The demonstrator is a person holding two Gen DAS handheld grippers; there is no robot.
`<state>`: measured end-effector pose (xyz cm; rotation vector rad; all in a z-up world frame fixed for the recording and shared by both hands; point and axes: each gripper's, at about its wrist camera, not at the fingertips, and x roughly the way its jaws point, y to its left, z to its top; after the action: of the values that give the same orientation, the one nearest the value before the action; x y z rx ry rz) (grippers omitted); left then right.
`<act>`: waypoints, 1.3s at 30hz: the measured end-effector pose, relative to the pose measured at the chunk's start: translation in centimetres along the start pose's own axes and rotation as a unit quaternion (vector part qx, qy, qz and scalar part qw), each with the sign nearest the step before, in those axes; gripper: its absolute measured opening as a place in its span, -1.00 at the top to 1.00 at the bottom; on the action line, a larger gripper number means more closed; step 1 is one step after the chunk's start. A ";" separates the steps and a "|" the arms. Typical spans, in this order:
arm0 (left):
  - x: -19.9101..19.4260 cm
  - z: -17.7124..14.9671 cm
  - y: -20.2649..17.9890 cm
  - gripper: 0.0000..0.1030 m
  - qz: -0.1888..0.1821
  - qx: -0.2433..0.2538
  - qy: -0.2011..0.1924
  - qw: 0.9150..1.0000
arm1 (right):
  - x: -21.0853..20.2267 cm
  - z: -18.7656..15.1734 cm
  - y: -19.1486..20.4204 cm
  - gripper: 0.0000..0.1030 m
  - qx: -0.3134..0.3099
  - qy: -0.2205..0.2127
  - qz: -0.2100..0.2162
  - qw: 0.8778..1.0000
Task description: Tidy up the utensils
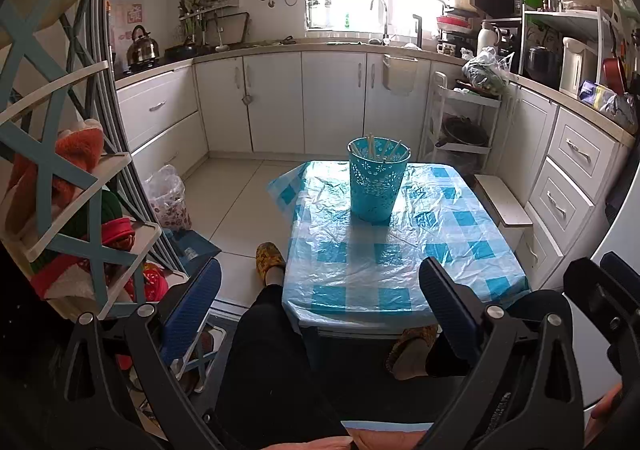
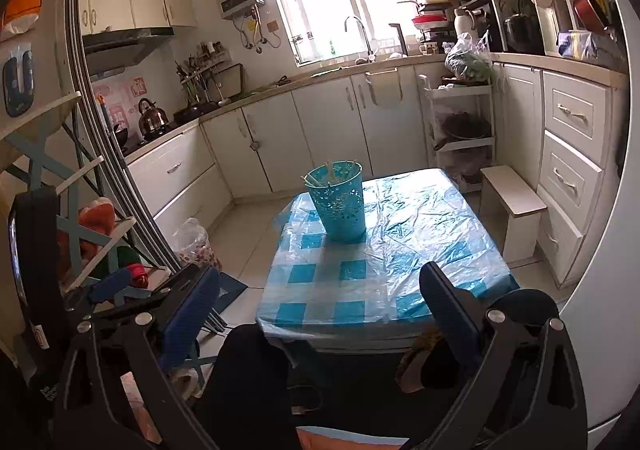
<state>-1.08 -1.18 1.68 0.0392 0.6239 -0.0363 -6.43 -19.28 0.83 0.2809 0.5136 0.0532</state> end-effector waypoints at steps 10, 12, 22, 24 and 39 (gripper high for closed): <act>-0.1 0.1 0.0 -0.85 0.001 -0.001 -0.001 1.000 | -0.2 0.0 0.2 -0.85 -0.009 -0.004 -0.007 1.000; -0.2 0.1 0.0 -0.85 0.001 -0.002 -0.002 1.000 | -0.2 0.0 0.3 -0.85 -0.011 -0.005 -0.007 1.000; -0.2 0.1 0.1 -0.85 0.002 -0.002 -0.001 1.000 | -0.1 -0.2 0.3 -0.85 -0.012 0.002 -0.004 1.000; -0.3 0.1 0.1 -0.85 0.002 -0.003 -0.001 1.000 | -0.1 -0.2 0.4 -0.85 -0.012 0.002 -0.004 1.000; -0.6 -0.6 0.5 -0.85 -0.001 -0.004 -0.013 1.000 | 0.2 -0.4 0.5 -0.85 -0.009 0.011 0.000 1.000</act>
<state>-1.90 -0.66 1.50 0.0298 0.5987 -0.0349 -6.40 -18.72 0.57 0.2627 0.5356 0.0613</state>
